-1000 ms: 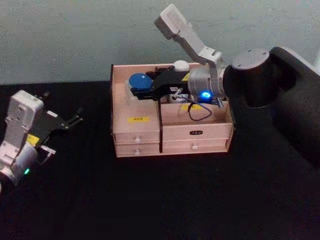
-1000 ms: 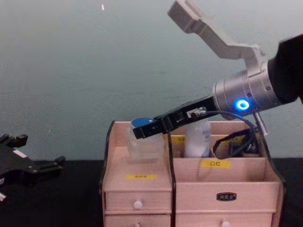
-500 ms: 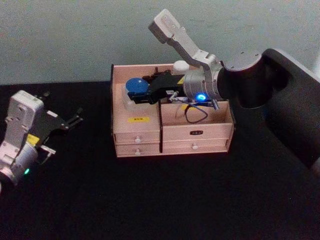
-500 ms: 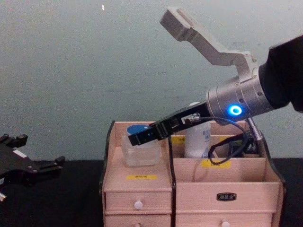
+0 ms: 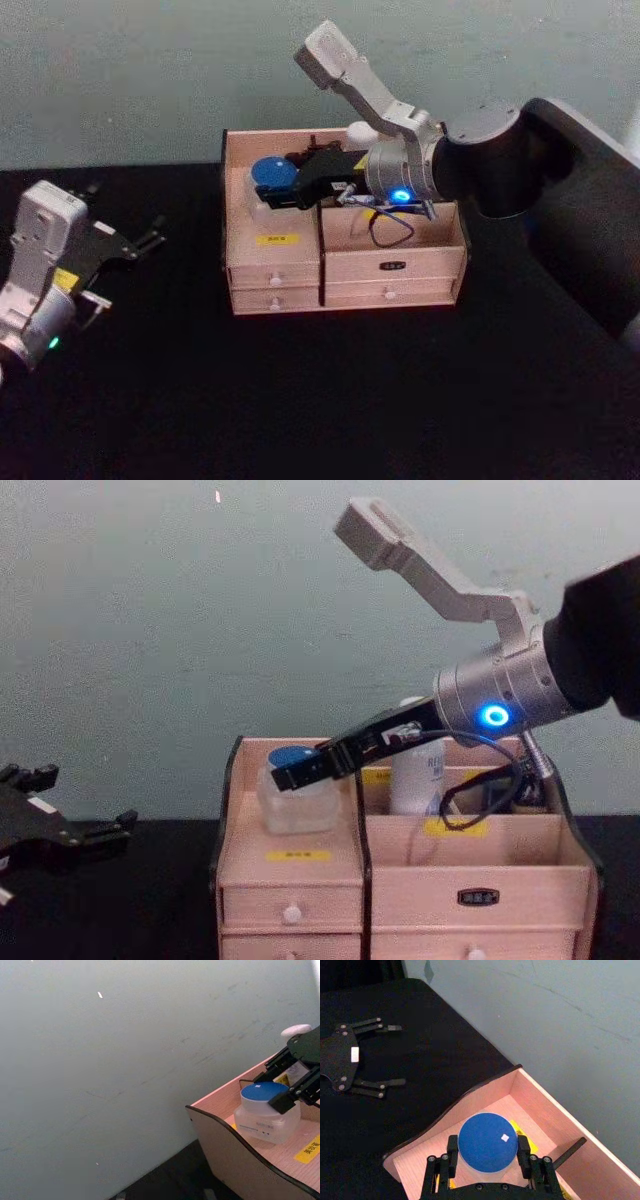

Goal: Pick up the facial cleanser and watermelon frost from the table and place them into the tiered storage box.

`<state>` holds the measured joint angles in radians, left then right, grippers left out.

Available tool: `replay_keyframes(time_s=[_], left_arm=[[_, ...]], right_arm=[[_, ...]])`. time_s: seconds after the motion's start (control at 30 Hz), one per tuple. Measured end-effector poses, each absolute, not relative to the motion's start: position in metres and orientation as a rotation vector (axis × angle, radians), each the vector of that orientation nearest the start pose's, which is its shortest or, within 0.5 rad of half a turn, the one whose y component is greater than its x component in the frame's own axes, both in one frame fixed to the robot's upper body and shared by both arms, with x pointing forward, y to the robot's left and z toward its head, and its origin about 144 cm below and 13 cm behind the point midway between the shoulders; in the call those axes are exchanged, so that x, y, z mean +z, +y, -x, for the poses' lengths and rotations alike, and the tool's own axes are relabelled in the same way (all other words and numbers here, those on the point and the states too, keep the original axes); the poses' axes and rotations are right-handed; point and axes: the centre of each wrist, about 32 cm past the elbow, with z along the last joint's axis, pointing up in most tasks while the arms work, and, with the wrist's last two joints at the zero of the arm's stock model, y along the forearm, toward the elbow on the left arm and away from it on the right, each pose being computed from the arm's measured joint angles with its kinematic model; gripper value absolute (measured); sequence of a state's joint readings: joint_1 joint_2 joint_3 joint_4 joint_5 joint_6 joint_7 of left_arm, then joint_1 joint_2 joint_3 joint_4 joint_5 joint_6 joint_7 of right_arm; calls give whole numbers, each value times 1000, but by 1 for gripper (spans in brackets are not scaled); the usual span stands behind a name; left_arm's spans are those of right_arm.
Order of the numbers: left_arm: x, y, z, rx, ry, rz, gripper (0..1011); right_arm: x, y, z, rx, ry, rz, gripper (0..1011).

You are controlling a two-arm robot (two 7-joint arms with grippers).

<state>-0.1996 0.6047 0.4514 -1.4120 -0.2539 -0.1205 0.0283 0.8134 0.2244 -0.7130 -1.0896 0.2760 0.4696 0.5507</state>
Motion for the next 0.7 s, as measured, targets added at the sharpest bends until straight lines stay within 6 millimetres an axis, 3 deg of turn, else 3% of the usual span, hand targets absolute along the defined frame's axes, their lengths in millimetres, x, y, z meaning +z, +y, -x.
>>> replay_keyframes(time_s=[0.27, 0.57, 0.7], left_arm=[[1140, 310, -489, 1248, -285, -304, 1001], [1140, 310, -489, 1248, -285, -304, 1001], [1140, 310, -489, 1248, -285, -304, 1000]], right_arm=[[1268, -145, -627, -624, 41, 518, 739], [1268, -145, -627, -624, 42, 517, 985], [1268, -145, -627, -624, 42, 517, 1000]])
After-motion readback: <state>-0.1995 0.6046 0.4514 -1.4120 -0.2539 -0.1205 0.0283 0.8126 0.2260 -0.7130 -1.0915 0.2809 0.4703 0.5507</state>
